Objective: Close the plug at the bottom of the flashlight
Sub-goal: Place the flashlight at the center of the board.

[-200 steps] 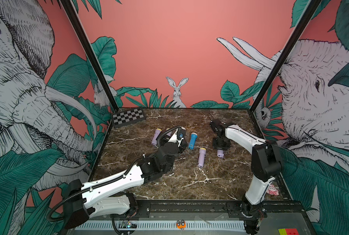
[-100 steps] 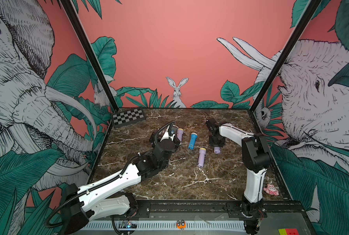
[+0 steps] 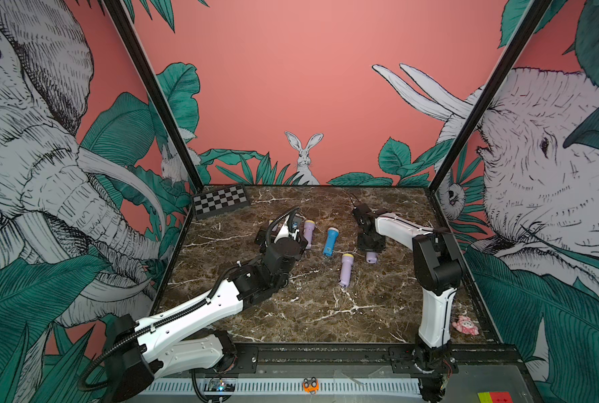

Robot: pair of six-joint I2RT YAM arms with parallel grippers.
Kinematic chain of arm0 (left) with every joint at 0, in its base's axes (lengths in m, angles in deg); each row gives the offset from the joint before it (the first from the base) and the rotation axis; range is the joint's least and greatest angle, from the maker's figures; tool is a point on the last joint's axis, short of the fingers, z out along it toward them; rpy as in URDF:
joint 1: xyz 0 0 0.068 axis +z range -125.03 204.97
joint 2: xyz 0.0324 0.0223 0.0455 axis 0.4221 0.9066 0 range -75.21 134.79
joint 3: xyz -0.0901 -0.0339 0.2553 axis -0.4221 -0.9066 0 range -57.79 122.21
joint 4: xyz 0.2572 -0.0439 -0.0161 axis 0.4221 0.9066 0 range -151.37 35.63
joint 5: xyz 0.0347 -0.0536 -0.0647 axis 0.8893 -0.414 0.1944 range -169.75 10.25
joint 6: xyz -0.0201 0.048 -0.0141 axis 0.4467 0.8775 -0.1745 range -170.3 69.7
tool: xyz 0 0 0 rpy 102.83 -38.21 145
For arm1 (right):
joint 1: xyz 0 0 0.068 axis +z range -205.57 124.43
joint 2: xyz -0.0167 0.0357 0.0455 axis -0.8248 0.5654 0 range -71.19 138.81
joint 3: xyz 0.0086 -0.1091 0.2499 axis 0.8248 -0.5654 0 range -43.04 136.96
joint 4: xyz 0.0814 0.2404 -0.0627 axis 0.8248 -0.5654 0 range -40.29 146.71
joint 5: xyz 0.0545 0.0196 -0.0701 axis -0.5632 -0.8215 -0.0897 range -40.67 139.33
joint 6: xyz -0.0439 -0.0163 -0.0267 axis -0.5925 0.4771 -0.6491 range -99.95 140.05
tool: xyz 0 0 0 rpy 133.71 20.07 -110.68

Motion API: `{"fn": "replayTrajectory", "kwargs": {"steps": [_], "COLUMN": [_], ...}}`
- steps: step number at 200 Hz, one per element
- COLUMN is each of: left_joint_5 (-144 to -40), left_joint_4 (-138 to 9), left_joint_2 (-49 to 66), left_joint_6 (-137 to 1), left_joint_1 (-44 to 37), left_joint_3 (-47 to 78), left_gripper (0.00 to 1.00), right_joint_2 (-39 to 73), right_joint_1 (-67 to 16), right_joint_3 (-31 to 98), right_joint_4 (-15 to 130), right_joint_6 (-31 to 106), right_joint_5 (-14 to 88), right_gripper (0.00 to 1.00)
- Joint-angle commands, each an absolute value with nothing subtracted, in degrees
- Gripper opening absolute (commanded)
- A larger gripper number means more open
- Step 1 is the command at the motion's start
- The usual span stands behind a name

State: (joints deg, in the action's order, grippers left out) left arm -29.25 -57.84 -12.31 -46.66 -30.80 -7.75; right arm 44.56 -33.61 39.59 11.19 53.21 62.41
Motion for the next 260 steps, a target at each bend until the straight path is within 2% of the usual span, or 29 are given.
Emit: {"fn": "replayTrajectory", "kwargs": {"steps": [1,41,55,113,137,174,209,222,239,250,260], "left_joint_5": [-27.8,-27.0,-27.0,-28.9,-32.3,-38.0,-42.7,-41.3,-37.4,-32.2,-32.2], "left_joint_4": [-57.2,-57.7,-57.9,-56.6,-52.1,-44.6,-40.9,-42.1,-44.4,-46.7,-49.7], "left_joint_2": [-12.4,-12.4,-12.3,-11.7,-11.6,-13.3,-13.0,-13.0,-12.5,-11.7,-11.1], "left_joint_6": [-47.0,-46.3,-46.1,-48.0,-51.2,-56.6,-65.1,-67.4,-68.6,-67.5,-63.8], "left_joint_1": [-30.5,-30.4,-30.4,-29.2,-26.1,-15.8,1.0,4.5,6.6,7.0,7.4], "left_joint_3": [-8.6,-8.8,-8.9,-8.7,-6.4,-2.8,-4.5,-6.4,-8.5,-10.0,-10.9], "left_gripper": [1.00,0.99,0.99,0.99,0.99,0.99,0.99,0.99,0.99,0.99,0.99], "right_joint_2": [45.5,44.9,44.4,38.9,32.0,9.7,-12.4,-15.9,-17.4,-17.2,-16.3], "right_joint_1": [-33.9,-33.9,-33.9,-33.3,-32.3,-31.0,-31.4,-32.8,-36.7,-39.1,-40.3], "right_joint_3": [38.7,38.0,37.7,39.6,41.0,33.0,8.0,1.9,-2.1,-4.7,-6.4], "right_joint_4": [11.4,11.5,11.6,8.8,7.5,19.5,51.6,56.3,55.6,57.8,60.1], "right_joint_6": [53.4,53.4,53.4,54.1,53.8,49.6,38.6,37.5,38.1,35.8,34.1], "right_joint_5": [63.0,62.3,61.7,62.0,63.6,70.1,74.5,79.1,81.9,83.0,84.0], "right_gripper": [0.12,0.27,0.35,0.85,0.98,0.99,0.99,0.99,0.99,0.99,0.99]}}
